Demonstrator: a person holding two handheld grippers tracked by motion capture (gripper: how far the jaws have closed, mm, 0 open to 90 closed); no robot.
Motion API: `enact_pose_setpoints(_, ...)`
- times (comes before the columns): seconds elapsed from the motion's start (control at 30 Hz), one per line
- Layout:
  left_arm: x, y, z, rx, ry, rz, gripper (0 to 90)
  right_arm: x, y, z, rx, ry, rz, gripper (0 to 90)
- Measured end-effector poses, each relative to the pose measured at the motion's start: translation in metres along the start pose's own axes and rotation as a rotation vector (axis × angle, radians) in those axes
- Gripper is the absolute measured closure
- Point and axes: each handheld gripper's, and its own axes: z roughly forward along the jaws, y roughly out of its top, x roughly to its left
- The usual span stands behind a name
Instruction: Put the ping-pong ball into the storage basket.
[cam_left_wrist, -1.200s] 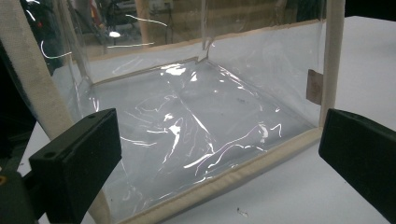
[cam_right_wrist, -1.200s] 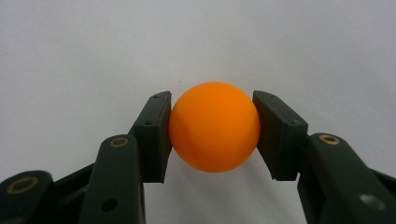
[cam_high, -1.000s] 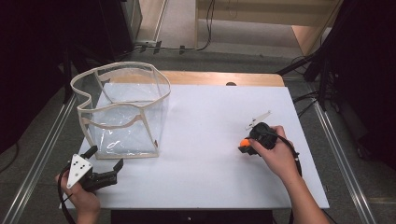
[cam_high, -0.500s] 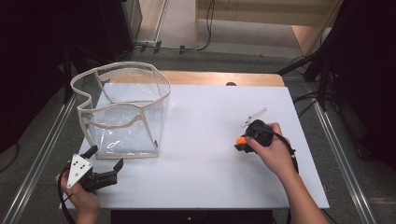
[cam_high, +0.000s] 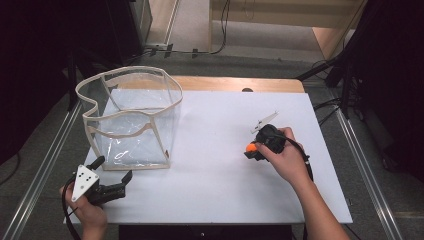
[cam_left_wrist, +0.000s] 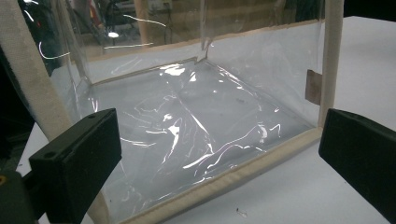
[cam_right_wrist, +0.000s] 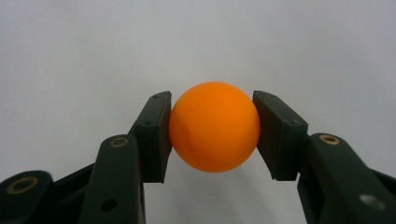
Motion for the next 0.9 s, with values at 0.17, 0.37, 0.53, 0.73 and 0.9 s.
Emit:
enact_pose_setpoints(0.17, 0.0, 0.0, 0.0, 0.0, -0.002, 0.0, 0.0, 0.004, 0.008, 0.002, 0.001, 0.012, -0.016, 47.8)
enact_pose_setpoints(0.37, 0.0, 0.0, 0.0, -0.001, -0.005, 0.0, 0.0, 0.007, 0.016, 0.004, 0.0, 0.02, -0.035, 47.8)
enact_pose_setpoints(0.53, 0.0, 0.0, 0.0, 0.0, -0.005, 0.0, 0.0, 0.011, 0.021, 0.006, 0.014, 0.02, -0.054, 47.8)
enact_pose_setpoints(0.73, 0.0, 0.0, 0.0, 0.001, -0.009, 0.0, 0.0, 0.013, 0.028, 0.007, 0.015, 0.028, -0.069, 47.8)
enact_pose_setpoints(0.9, 0.001, 0.0, 0.0, -0.002, -0.011, -0.001, 0.0, 0.016, 0.032, 0.008, 0.025, 0.026, -0.081, 47.8)
